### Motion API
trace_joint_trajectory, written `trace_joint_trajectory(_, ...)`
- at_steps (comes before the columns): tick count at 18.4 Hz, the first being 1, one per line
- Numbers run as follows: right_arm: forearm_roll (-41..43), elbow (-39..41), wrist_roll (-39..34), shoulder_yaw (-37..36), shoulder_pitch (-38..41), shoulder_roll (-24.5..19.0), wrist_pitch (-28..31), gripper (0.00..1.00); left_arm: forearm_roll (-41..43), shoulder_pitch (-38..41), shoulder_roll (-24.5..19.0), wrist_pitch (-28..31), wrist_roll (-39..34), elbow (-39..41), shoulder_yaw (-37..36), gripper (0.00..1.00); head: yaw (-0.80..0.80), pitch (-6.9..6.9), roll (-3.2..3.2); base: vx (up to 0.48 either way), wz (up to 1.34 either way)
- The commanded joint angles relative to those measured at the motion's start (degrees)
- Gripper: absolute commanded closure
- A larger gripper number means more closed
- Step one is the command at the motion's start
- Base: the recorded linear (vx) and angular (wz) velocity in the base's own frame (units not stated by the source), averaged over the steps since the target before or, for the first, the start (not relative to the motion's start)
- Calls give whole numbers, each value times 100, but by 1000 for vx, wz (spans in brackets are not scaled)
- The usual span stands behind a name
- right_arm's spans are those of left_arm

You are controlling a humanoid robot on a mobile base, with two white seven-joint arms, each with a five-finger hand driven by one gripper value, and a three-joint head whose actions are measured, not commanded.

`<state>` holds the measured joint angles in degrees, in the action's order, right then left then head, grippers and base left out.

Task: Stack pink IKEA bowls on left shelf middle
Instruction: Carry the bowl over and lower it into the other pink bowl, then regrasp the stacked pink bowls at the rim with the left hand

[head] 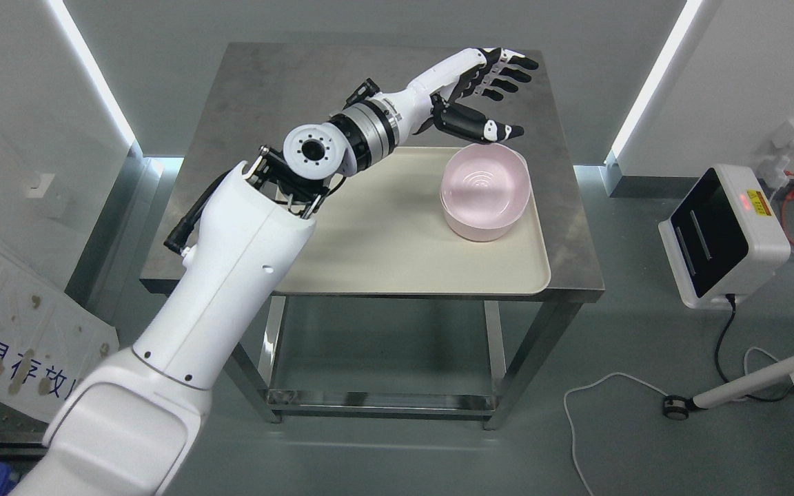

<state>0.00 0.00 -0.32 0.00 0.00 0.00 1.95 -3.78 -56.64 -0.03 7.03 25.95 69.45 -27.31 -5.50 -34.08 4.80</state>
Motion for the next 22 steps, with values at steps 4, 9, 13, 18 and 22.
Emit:
trace_joint_trajectory(4, 0, 193, -4, -62, 167, 100, 7, 0, 1569, 1602, -445, -1467, 385, 2258, 1160, 22, 0, 0, 0, 0, 0)
trace_joint_trajectory(9, 0, 193, -4, -70, 167, 100, 7, 0, 3679, 2121, -393, -2205, 376, 2205, 359, 20, 0, 0, 0, 0, 0)
trace_joint_trajectory(13, 0, 193, -4, -70, 167, 100, 7, 0, 4638, 2069, -209, -2294, 350, 2012, 156, 20, 0, 0, 0, 0, 0)
trace_joint_trajectory(18, 0, 193, -4, -62, 167, 100, 7, 0, 5264, 1613, -97, -2242, 359, 1503, -10, 21, 0, 0, 0, 0, 0)
trace_joint_trajectory(22, 0, 193, -4, -70, 167, 100, 7, 0, 5475, 1288, -97, -2084, 323, 1046, -274, 21, 0, 0, 0, 0, 0)
